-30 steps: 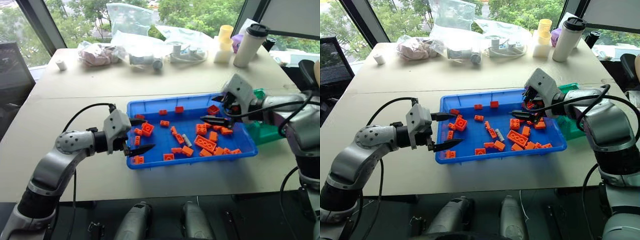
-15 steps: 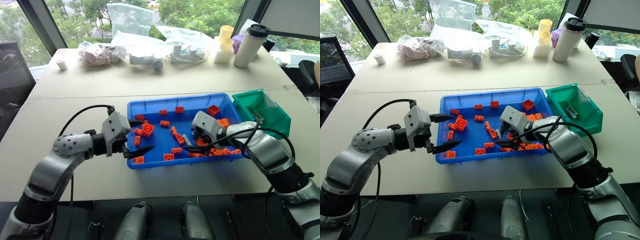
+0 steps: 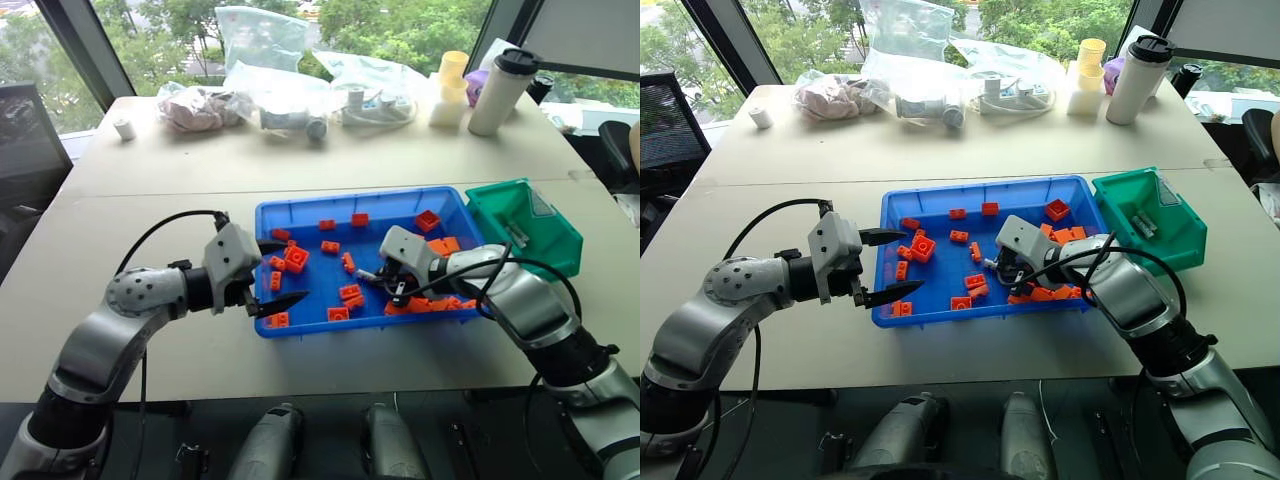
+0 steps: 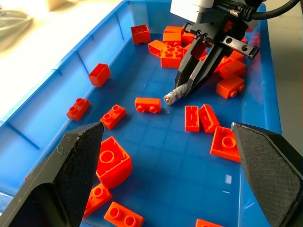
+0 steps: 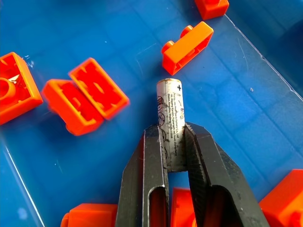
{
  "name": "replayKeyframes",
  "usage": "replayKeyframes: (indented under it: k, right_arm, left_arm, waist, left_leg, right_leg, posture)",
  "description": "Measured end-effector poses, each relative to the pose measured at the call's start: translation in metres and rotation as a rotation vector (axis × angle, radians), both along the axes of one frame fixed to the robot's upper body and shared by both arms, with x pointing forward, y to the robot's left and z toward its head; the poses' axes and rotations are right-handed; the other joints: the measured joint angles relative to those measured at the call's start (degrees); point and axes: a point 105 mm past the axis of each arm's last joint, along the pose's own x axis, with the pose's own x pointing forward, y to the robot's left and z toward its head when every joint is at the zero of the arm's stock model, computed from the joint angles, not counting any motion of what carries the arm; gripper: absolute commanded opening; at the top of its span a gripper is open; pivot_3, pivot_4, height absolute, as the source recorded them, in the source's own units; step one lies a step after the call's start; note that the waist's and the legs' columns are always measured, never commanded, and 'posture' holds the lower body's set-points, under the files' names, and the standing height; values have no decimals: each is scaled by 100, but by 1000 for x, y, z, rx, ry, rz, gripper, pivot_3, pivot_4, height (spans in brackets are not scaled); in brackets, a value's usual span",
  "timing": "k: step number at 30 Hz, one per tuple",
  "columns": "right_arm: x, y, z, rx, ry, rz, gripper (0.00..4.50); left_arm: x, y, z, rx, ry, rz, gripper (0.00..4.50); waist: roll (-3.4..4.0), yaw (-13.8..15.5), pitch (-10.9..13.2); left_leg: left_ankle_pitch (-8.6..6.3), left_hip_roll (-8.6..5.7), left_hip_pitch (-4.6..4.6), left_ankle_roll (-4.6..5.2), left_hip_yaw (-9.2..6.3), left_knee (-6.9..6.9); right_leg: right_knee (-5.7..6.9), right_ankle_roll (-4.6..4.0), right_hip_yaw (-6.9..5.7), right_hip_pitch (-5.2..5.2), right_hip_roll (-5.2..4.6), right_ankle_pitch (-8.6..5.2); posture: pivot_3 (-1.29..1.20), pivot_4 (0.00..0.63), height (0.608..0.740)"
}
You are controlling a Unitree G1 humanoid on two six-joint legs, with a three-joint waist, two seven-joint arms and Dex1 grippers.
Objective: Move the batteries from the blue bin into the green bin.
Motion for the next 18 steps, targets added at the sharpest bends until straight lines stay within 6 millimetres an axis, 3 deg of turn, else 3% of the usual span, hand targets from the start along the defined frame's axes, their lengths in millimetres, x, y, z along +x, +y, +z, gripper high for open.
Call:
replayKeyframes:
  k: [3,7,9,16,18]
  right_arm:
    - [10,-12,28,2,-76,-48,26]
    - [38,-65,105,29,-306,-274,26]
    - [46,-98,121,28,-350,-408,26]
    - [41,-186,104,-127,-313,-644,26]
    - [39,-198,95,-147,-294,-680,26]
  left_arm:
    - [0,0,0,-1,-2,-1,4500]
    - [1,-1,1,-7,-2,-2,4500]
    - [1,-1,1,-14,-1,-3,4500]
    - [7,-6,6,-43,-17,-27,4500]
    - [8,-7,6,-46,-14,-30,4500]
  waist:
    - [1,2,1]
    - [0,20,0]
    - [-2,17,0]
    - [0,3,0]
    - [0,-32,0]
  left_leg:
    - [0,-1,-1,1,1,0]
    - [-6,-1,-1,10,-1,-2]
    - [-5,-1,-1,9,1,-2]
    - [-4,0,-1,8,9,-4]
    - [-4,1,1,8,10,-5]
  right_leg:
    - [0,0,0,-2,0,0]
    - [-3,0,-3,2,-1,0]
    - [-6,0,-3,4,-2,0]
    - [-4,0,0,0,-2,0]
    - [-3,0,3,0,-1,0]
  posture:
    - [0,150,740]
    - [0,150,740]
    - [0,150,740]
    - [0,150,740]
    - [0,150,740]
